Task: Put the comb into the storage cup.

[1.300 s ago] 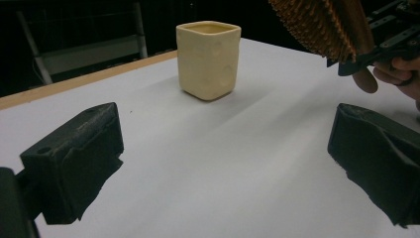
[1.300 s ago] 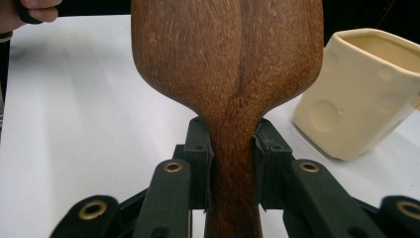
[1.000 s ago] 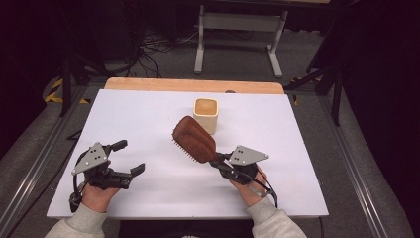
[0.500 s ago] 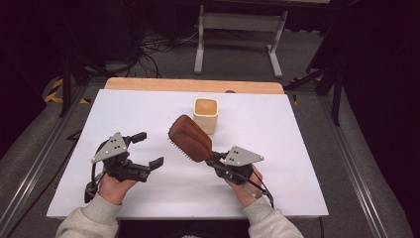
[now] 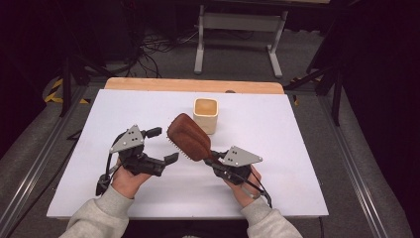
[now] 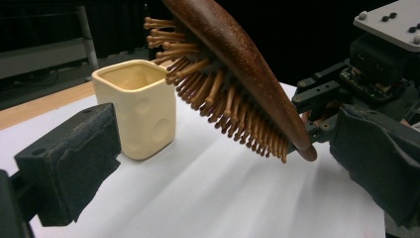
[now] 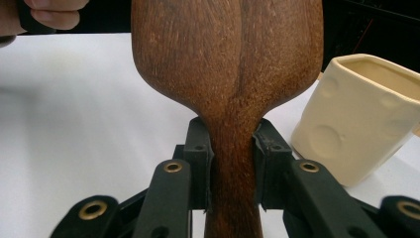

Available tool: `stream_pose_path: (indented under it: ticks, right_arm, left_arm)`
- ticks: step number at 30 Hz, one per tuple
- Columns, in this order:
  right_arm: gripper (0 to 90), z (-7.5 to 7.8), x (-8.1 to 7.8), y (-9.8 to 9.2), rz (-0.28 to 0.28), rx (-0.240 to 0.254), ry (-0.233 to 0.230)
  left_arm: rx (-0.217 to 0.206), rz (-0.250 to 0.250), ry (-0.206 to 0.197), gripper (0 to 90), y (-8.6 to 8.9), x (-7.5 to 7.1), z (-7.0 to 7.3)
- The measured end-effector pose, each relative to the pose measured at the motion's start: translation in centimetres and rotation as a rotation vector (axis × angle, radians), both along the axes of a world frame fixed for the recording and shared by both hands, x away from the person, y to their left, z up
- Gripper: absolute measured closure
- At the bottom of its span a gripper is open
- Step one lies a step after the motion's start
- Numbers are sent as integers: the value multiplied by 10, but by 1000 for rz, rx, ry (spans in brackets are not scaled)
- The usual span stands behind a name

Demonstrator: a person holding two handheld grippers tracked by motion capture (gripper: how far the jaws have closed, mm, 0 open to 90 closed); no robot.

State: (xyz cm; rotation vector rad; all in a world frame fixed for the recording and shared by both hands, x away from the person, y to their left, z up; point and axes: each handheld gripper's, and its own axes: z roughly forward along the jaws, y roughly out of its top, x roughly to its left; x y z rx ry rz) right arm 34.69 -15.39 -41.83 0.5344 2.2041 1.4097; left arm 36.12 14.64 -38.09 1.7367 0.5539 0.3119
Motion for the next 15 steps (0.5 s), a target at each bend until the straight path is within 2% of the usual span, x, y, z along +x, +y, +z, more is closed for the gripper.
stream_pose_path:
  ticks: [11,15]
  right_arm:
    - [723,-1,-1,2,-6,4,-5]
    - [723,-1,-1,2,-9,5,-7]
  left_arm:
    - [0,-13,25,14,-22,9,-2]
    - [-21,-43,49,29,-28,12,-4]
